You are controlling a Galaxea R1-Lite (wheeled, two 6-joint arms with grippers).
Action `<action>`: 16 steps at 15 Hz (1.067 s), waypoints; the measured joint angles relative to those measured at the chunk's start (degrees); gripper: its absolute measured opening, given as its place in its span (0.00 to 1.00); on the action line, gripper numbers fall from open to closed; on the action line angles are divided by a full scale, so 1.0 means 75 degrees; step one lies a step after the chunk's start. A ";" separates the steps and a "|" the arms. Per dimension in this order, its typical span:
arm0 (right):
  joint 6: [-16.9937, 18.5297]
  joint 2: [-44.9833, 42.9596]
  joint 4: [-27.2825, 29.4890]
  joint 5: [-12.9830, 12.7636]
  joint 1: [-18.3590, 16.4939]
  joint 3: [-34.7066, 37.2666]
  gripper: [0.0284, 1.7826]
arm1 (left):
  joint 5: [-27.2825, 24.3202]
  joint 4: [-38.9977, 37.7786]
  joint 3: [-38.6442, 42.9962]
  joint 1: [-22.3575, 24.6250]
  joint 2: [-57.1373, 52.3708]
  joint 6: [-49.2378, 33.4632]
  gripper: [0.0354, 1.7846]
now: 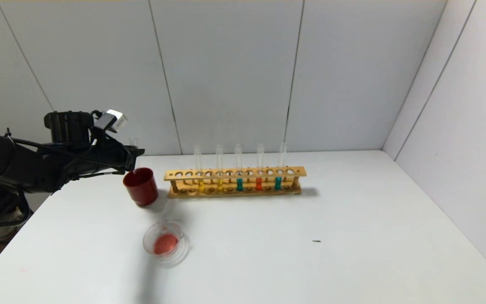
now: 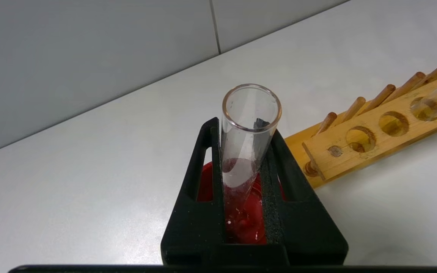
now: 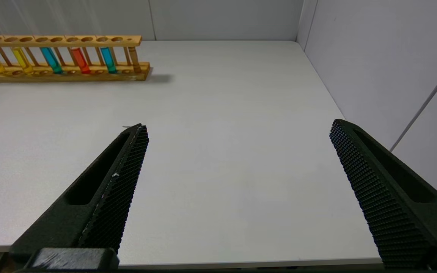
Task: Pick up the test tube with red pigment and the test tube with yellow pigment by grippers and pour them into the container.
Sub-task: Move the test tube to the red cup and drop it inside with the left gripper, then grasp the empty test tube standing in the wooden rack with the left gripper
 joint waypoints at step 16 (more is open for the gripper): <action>0.0000 0.0000 0.0000 0.0003 0.0000 0.0000 0.98 | -0.0005 -0.0026 0.0219 -0.0003 -0.0070 -0.0007 0.97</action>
